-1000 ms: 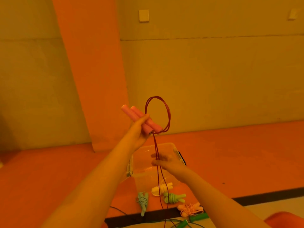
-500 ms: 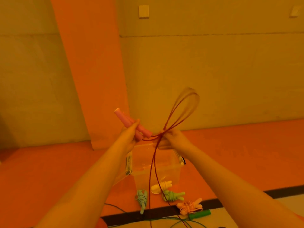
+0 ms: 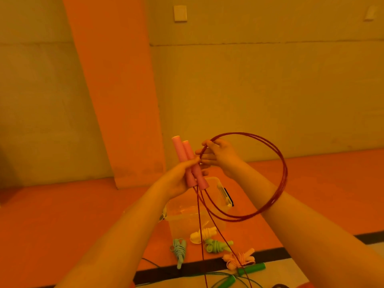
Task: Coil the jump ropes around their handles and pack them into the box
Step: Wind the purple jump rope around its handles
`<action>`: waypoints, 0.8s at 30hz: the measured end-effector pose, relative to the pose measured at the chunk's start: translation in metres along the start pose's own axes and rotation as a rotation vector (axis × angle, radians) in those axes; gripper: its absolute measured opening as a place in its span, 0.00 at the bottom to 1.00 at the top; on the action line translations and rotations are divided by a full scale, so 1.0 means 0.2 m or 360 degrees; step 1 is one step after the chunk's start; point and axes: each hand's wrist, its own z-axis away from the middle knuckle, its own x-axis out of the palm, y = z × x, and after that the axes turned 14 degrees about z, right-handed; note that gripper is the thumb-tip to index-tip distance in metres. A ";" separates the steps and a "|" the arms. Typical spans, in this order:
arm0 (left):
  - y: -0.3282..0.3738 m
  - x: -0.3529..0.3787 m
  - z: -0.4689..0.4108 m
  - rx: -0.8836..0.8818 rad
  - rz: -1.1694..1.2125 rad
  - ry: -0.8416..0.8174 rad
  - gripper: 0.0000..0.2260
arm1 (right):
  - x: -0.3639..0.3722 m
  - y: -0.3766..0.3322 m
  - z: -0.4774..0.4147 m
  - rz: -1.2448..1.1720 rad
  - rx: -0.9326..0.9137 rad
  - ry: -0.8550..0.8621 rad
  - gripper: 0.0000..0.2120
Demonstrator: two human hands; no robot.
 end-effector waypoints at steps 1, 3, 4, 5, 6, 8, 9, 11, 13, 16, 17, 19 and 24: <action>0.00 0.00 0.00 0.0017 -0.0044 0.0011 0.08 | 0.00 0.01 0.00 -0.0009 0.0007 0.0008 0.08; 0.00 0.00 -0.01 0.0049 -0.0108 0.0016 0.10 | -0.01 0.01 0.00 0.0006 0.0007 0.0019 0.08; 0.00 0.00 -0.01 0.0073 -0.0135 0.0022 0.10 | -0.01 0.02 0.00 0.0025 0.0004 0.0022 0.08; 0.01 0.00 -0.02 0.0104 -0.0151 0.0032 0.11 | -0.01 0.02 -0.01 0.0037 -0.0002 0.0027 0.07; 0.01 0.00 -0.03 0.0133 -0.0166 0.0050 0.11 | -0.01 0.02 -0.01 0.0054 -0.0016 0.0038 0.07; 0.01 0.00 -0.04 0.0162 -0.0175 0.0100 0.11 | -0.01 0.02 -0.02 0.0074 -0.0046 0.0060 0.07; 0.01 0.00 -0.04 0.0167 -0.0170 0.0120 0.12 | -0.01 0.02 -0.02 0.0069 -0.0059 0.0065 0.07; 0.03 0.01 -0.05 0.0194 -0.0168 0.0150 0.11 | -0.02 0.03 -0.03 0.0077 -0.0088 0.0056 0.06; 0.07 0.03 -0.06 0.0246 -0.0144 0.0186 0.07 | -0.03 0.03 -0.03 0.0117 -0.0090 0.0010 0.10; 0.18 0.10 -0.08 0.0392 -0.0075 0.0175 0.03 | -0.04 0.07 -0.02 0.0192 -0.0049 -0.0151 0.16; 0.22 0.12 -0.09 0.0456 -0.0112 0.0155 0.03 | -0.03 0.08 -0.01 0.0206 -0.0046 -0.0204 0.17; 0.28 0.16 -0.09 0.0557 -0.0270 0.0096 0.03 | -0.03 0.09 0.01 0.0231 -0.0065 -0.0250 0.17; 0.37 0.21 -0.07 0.0629 -0.0280 -0.0071 0.04 | 0.00 0.09 0.03 0.0116 0.0000 -0.0427 0.11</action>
